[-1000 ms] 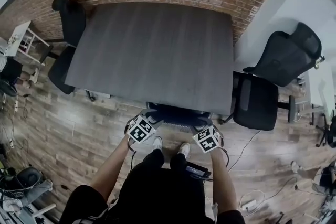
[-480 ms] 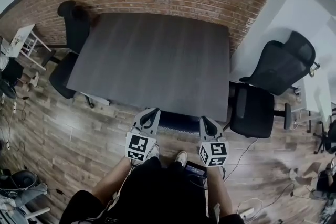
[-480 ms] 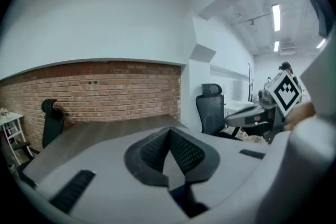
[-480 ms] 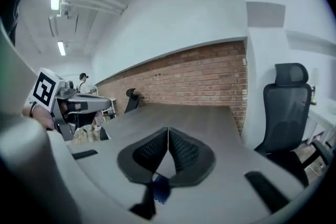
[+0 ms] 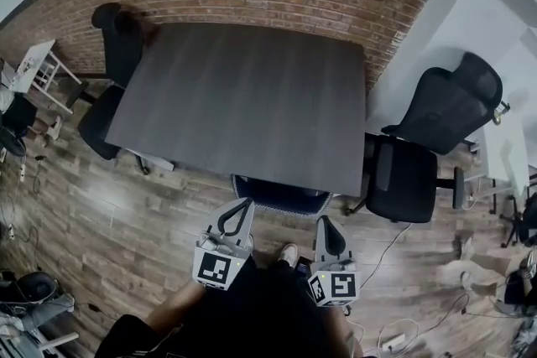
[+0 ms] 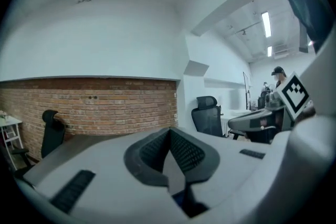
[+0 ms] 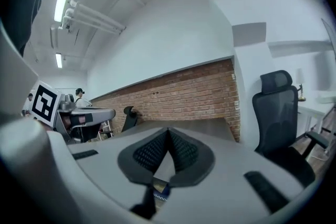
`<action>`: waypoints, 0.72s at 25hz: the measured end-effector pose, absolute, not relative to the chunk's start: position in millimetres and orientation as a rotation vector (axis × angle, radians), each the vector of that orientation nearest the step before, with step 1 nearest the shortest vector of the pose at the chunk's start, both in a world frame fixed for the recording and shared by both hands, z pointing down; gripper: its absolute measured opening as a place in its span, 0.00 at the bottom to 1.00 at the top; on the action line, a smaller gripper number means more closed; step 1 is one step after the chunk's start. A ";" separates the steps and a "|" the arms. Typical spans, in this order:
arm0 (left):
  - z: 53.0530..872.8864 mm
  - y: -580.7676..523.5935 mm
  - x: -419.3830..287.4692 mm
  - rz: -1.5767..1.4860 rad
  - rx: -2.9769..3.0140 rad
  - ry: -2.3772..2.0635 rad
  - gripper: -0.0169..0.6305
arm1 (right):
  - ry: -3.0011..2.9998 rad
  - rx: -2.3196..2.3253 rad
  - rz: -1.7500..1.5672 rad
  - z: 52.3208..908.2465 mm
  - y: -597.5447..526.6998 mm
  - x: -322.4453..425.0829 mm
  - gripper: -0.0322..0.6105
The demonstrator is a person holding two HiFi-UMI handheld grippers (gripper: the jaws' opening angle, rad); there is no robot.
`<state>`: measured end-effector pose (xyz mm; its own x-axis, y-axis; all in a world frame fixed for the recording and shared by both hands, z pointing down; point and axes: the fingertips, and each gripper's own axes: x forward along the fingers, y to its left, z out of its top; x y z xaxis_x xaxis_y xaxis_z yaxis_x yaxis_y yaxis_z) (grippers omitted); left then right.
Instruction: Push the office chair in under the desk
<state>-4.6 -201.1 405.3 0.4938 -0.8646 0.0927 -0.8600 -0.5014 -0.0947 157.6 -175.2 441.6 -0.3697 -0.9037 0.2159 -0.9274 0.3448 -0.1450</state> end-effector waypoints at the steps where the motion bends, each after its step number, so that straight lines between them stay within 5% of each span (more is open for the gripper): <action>1: 406.1 -200.3 -6.6 -0.201 -2.674 1.559 0.04 | -2.496 1.719 0.375 440.1 -172.0 158.3 0.05; 18: 414.9 -195.9 -3.8 -0.112 -2.739 1.685 0.04 | -2.506 1.700 0.400 444.6 -166.6 154.8 0.05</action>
